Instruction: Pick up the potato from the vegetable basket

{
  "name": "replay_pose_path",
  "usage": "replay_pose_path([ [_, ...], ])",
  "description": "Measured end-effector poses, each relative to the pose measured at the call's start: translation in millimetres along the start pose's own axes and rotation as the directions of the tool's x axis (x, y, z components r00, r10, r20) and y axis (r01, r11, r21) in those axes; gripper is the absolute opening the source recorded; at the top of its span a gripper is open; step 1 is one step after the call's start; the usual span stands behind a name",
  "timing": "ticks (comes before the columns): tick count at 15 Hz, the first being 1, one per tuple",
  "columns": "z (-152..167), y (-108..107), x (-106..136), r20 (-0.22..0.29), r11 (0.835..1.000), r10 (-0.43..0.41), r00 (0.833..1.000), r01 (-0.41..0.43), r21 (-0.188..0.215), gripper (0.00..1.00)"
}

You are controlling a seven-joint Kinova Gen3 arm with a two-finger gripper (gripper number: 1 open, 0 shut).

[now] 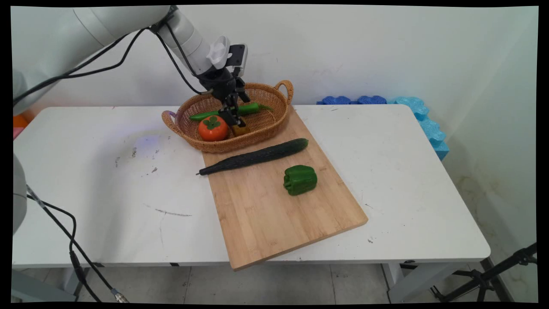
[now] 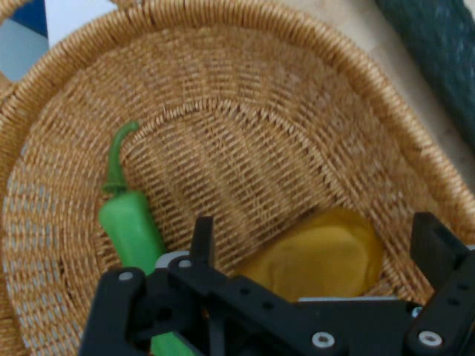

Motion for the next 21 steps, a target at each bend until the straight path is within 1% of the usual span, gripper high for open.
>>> replay_pose_path([
  [6, 10.0, -6.0, -11.5, 0.031, 0.998, 0.051, 0.998, -0.05, -0.04, 1.0],
  [11, 21.9, -8.1, -15.8, 0.047, 0.995, 0.077, 0.996, -0.074, -0.068, 1.0],
  [21, 43.1, -7.0, -14.6, 0.054, 0.993, 0.072, 0.996, -0.067, -0.098, 1.0],
])
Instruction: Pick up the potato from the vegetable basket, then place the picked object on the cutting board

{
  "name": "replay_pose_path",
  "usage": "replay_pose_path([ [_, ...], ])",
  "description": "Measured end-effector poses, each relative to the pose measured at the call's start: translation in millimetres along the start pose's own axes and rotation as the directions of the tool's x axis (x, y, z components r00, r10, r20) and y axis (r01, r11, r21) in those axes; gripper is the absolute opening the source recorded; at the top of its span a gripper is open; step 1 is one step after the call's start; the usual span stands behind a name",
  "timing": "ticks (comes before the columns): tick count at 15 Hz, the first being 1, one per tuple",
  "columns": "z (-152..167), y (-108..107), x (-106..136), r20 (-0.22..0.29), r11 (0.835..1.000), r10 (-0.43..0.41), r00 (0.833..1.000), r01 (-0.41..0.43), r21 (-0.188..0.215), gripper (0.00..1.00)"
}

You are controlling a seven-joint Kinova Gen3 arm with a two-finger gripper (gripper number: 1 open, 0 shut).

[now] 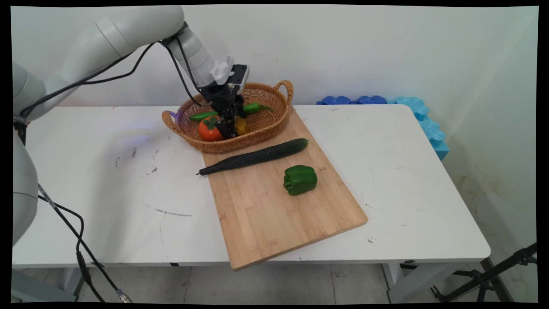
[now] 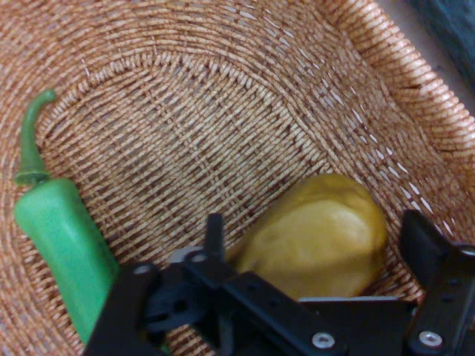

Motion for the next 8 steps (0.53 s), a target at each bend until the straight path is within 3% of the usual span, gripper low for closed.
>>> replay_pose_path([
  [1, 2.2, -0.1, 0.3, 0.001, 1.0, -0.001, 1.0, 0.001, -0.002, 0.0],
  [8, 8.2, -1.2, 3.5, 0.0, 1.0, -0.005, 1.0, 0.005, -0.008, 0.0],
])
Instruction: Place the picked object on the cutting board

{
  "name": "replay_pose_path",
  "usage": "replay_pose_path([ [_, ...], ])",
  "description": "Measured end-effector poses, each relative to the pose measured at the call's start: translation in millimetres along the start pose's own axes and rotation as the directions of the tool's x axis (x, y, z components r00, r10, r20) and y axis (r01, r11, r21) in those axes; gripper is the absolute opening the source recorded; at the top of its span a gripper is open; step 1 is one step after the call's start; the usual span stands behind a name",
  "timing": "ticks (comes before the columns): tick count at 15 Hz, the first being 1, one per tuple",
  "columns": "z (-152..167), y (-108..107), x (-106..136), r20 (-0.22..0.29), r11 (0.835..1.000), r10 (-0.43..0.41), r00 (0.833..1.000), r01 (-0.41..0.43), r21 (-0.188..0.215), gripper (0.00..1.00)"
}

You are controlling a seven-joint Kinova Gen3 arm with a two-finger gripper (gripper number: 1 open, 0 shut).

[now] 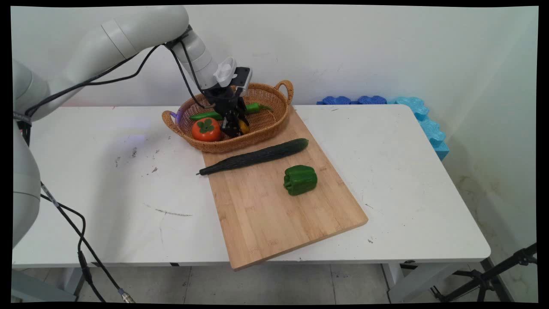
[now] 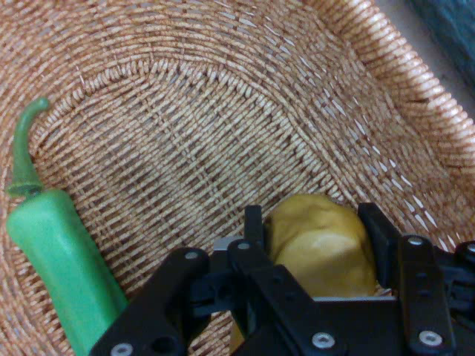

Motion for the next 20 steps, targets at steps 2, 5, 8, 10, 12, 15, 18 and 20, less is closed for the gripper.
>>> replay_pose_path([
  [2, -2.0, 0.3, 2.4, -0.005, 1.0, -0.005, 1.0, 0.005, 0.003, 0.0],
  [5, -9.0, 2.4, 7.4, -0.017, 1.0, -0.018, 1.0, 0.018, 0.014, 0.0],
  [8, -23.1, 6.2, 15.7, -0.035, 0.998, -0.043, 0.998, 0.045, 0.04, 0.0],
  [10, -29.9, 8.1, 18.8, -0.041, 0.997, -0.055, 0.998, 0.057, 0.053, 0.0],
  [12, -40.0, 10.9, 22.8, -0.051, 0.995, -0.071, 0.996, 0.075, 0.072, 0.0],
  [15, -56.9, 17.4, 28.9, -0.069, 0.989, -0.103, 0.992, 0.109, 0.098, 0.0],
  [18, -74.8, 27.8, 36.2, -0.093, 0.98, -0.154, 0.984, 0.164, 0.114, 0.0],
  [20, -87.3, 38.2, 41.5, -0.111, 0.971, -0.195, 0.974, 0.208, 0.117, 0.0],
])
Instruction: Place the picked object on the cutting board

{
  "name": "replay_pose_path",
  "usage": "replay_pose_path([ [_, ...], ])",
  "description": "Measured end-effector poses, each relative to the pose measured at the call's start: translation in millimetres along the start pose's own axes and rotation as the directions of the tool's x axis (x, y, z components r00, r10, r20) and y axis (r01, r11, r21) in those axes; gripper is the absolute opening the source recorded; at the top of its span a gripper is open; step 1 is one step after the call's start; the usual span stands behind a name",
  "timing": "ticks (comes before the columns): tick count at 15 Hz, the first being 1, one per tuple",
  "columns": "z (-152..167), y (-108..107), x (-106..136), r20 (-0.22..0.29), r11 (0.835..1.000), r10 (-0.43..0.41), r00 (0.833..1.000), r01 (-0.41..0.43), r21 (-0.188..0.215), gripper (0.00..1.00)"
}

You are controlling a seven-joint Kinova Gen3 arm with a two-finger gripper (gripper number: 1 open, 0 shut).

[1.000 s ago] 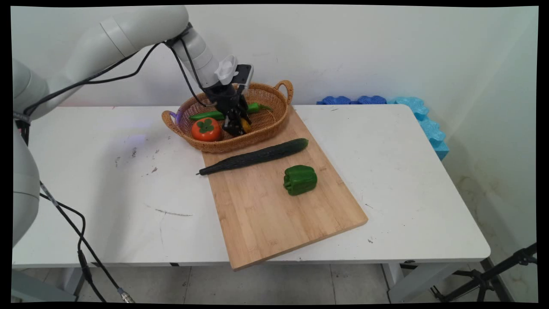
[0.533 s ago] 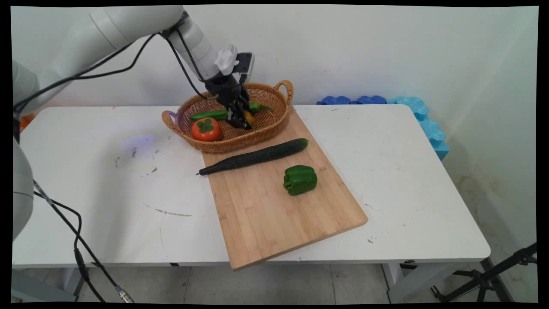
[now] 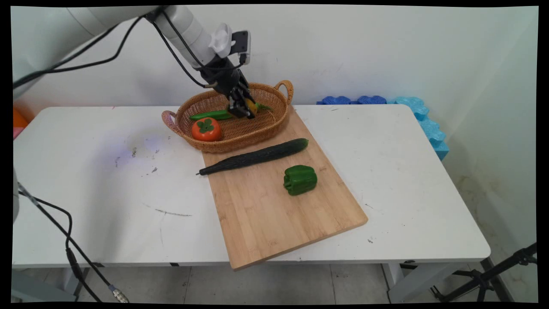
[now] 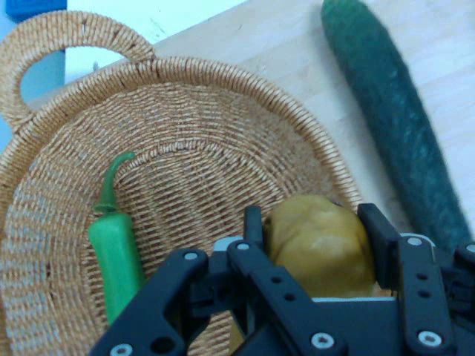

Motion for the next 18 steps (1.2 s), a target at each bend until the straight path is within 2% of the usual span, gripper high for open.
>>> replay_pose_path([
  [3, -12.9, 13.6, 3.8, -0.011, 0.999, -0.052, 0.999, 0.052, -0.003, 0.0],
  [6, -26.2, 37.4, 7.2, -0.017, 0.991, -0.133, 0.991, 0.133, -0.027, 0.0],
  [13, -37.1, 93.5, 8.6, 0.0, 0.956, -0.279, 0.96, 0.278, -0.099, 0.0],
  [18, -25.0, 121.7, 4.8, 0.027, 0.935, -0.335, 0.942, 0.336, -0.114, 0.0],
])
